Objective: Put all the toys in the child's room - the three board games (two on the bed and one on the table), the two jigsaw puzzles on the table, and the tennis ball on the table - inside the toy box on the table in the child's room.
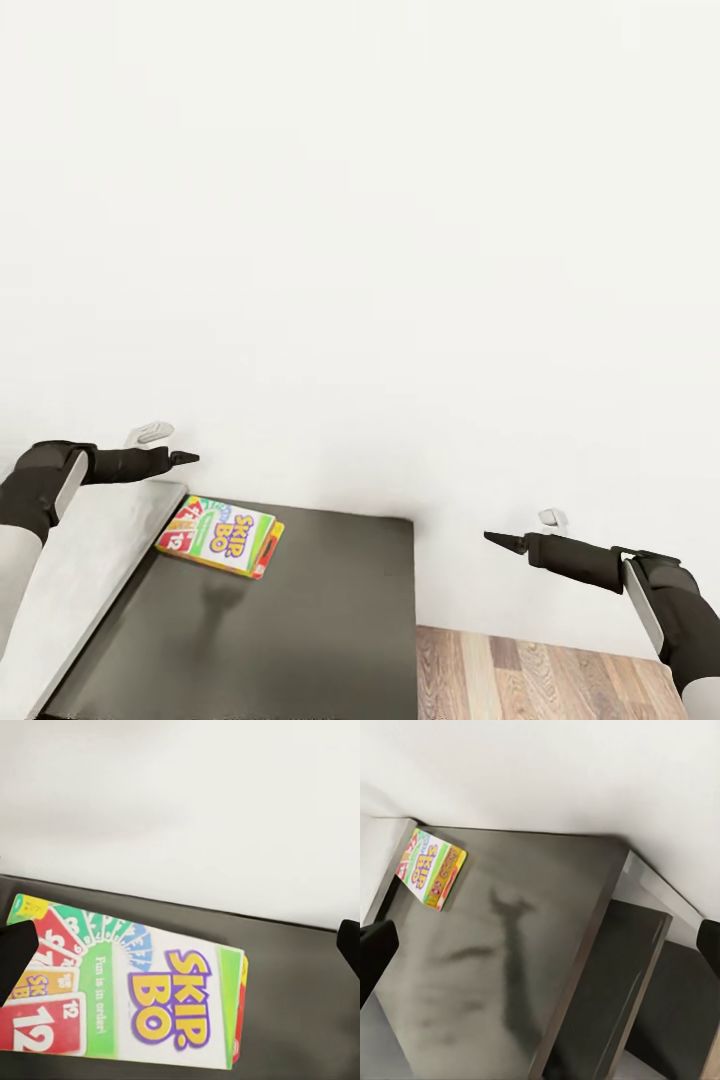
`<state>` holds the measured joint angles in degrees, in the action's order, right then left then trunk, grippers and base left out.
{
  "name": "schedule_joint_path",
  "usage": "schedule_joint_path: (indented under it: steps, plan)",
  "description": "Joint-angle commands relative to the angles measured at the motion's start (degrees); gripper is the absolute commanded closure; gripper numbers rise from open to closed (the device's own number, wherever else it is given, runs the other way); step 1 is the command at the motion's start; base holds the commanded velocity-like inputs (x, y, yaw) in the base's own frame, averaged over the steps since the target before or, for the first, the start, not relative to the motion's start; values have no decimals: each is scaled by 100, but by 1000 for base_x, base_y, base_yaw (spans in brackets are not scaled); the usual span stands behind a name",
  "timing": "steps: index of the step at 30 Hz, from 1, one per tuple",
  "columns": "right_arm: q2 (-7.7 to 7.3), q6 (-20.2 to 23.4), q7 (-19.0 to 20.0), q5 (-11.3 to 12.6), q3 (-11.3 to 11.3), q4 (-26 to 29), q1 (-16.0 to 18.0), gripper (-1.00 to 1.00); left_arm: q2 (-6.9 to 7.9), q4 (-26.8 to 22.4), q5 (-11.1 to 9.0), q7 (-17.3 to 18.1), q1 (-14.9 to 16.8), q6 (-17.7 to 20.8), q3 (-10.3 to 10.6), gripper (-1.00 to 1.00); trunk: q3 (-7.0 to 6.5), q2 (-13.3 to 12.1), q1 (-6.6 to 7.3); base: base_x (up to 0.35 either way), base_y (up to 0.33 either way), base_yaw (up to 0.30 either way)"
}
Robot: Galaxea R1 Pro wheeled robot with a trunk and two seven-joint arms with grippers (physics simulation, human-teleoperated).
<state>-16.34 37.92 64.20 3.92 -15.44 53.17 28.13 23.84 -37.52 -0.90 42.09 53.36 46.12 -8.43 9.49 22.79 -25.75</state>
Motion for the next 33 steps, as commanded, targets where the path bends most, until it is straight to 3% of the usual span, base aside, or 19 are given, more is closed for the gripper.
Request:
schedule_joint_path:
  steps: [1,9,19,33]
  plan:
    - [-3,49,5,30,-3,1,6,-100,-43,-1,-4,-100,10,50,-12,-100,22,13,-3,0,0,64]
    - [-40,49,5,29,-3,1,3,-100,-183,-1,-7,-603,15,54,-13,-100,96,13,-3,0,0,64]
    - [-45,49,0,29,0,-2,3,-100,-342,-41,0,-741,25,61,-5,-100,190,13,-3,0,0,64]
    - [-45,49,3,29,6,-4,5,-100,-475,-92,-16,-1427,231,57,-4,-100,320,13,-3,0,0,64]
